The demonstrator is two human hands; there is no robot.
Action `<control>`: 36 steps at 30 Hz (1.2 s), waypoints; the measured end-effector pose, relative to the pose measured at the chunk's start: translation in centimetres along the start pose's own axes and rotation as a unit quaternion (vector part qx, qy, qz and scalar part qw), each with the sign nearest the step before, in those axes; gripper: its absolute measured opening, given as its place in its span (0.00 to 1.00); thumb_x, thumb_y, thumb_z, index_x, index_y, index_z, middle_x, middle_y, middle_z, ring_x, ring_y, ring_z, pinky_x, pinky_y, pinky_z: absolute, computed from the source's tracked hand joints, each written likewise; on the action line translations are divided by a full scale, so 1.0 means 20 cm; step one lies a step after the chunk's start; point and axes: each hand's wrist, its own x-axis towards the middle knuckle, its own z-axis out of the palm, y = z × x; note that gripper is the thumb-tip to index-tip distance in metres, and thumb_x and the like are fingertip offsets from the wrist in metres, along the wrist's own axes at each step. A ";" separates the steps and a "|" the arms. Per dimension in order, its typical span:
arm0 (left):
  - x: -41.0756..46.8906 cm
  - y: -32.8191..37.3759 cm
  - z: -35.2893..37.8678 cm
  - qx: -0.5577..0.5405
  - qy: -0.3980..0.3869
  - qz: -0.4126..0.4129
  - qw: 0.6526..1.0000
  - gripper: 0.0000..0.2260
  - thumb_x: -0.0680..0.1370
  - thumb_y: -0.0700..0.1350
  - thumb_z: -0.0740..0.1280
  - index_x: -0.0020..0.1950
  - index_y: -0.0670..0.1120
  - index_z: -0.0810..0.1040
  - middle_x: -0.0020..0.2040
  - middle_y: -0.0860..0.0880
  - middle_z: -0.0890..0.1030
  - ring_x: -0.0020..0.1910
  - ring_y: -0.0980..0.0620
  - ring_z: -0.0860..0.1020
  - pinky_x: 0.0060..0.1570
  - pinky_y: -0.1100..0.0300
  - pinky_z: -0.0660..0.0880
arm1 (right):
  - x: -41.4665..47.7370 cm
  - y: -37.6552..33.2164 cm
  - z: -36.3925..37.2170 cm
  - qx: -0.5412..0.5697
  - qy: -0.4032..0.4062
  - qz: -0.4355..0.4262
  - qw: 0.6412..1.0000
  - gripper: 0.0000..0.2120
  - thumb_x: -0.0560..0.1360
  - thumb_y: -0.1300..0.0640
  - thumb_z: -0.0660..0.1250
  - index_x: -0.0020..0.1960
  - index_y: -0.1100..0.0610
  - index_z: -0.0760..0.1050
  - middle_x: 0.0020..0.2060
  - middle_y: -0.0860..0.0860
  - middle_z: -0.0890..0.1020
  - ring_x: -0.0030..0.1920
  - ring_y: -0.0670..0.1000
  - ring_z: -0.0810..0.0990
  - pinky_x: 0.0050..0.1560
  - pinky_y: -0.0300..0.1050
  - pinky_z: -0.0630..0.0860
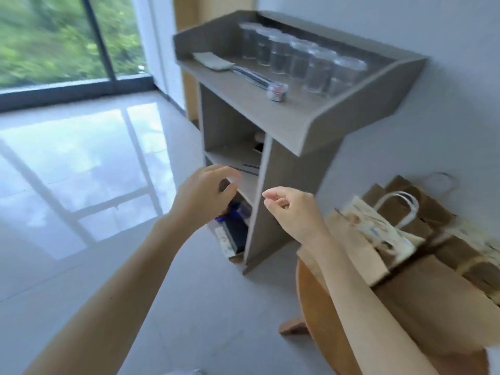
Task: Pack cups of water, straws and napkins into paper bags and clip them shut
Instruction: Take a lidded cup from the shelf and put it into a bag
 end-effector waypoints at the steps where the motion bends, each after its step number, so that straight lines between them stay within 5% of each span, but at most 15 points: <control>1: 0.03 -0.10 -0.07 0.008 0.004 -0.013 1.000 0.10 0.78 0.44 0.64 0.58 0.49 0.79 0.57 0.51 0.80 0.55 0.49 0.76 0.52 0.59 0.70 | 0.09 -0.07 0.07 0.004 -0.014 -0.012 1.000 0.09 0.75 0.57 0.66 0.53 0.54 0.81 0.48 0.48 0.83 0.44 0.43 0.77 0.49 0.30 0.71; 3: 0.09 -0.27 -0.19 0.016 0.015 -0.036 0.999 0.11 0.78 0.45 0.63 0.58 0.48 0.79 0.58 0.51 0.80 0.56 0.50 0.76 0.51 0.63 0.68 | 0.25 -0.21 0.19 0.012 -0.029 -0.029 0.999 0.09 0.76 0.57 0.66 0.55 0.54 0.80 0.50 0.47 0.82 0.47 0.42 0.76 0.47 0.24 0.67; 9: 0.35 -0.64 -0.36 0.003 0.029 -0.061 0.998 0.11 0.78 0.45 0.64 0.59 0.48 0.79 0.59 0.52 0.79 0.56 0.52 0.76 0.51 0.66 0.66 | 0.66 -0.43 0.40 0.008 -0.036 -0.043 0.998 0.10 0.76 0.55 0.65 0.57 0.54 0.79 0.54 0.48 0.81 0.55 0.46 0.78 0.56 0.39 0.74; 21: 1.26 -1.27 -0.39 0.010 0.010 -0.027 1.000 0.12 0.78 0.46 0.63 0.61 0.49 0.77 0.60 0.52 0.78 0.58 0.54 0.75 0.52 0.68 0.66 | 1.73 -0.51 0.73 -0.002 0.006 -0.062 0.998 0.09 0.76 0.55 0.65 0.55 0.53 0.79 0.52 0.47 0.81 0.52 0.45 0.77 0.54 0.40 0.74; 27: 1.80 -1.36 -0.37 -0.019 0.006 0.044 0.999 0.11 0.78 0.45 0.64 0.59 0.48 0.78 0.54 0.52 0.80 0.49 0.57 0.76 0.45 0.73 0.68 | 2.15 -0.48 0.61 -0.019 0.075 -0.027 0.997 0.08 0.76 0.56 0.66 0.53 0.53 0.80 0.50 0.46 0.82 0.48 0.43 0.77 0.48 0.30 0.68; 31: 2.19 -1.28 -0.23 -0.050 -0.016 0.108 0.993 0.11 0.77 0.45 0.65 0.58 0.48 0.79 0.54 0.51 0.80 0.51 0.50 0.78 0.53 0.54 0.74 | 2.33 -0.35 0.45 -0.053 0.148 0.013 0.987 0.08 0.75 0.58 0.67 0.53 0.54 0.81 0.50 0.48 0.82 0.48 0.47 0.78 0.48 0.34 0.70; 36: 2.61 -1.04 0.04 -0.097 -0.061 0.219 0.969 0.11 0.76 0.45 0.65 0.57 0.47 0.80 0.51 0.52 0.80 0.52 0.53 0.77 0.53 0.60 0.71 | 2.43 -0.14 0.17 -0.053 0.250 0.092 0.962 0.07 0.73 0.61 0.67 0.50 0.56 0.81 0.45 0.47 0.79 0.47 0.50 0.78 0.53 0.41 0.73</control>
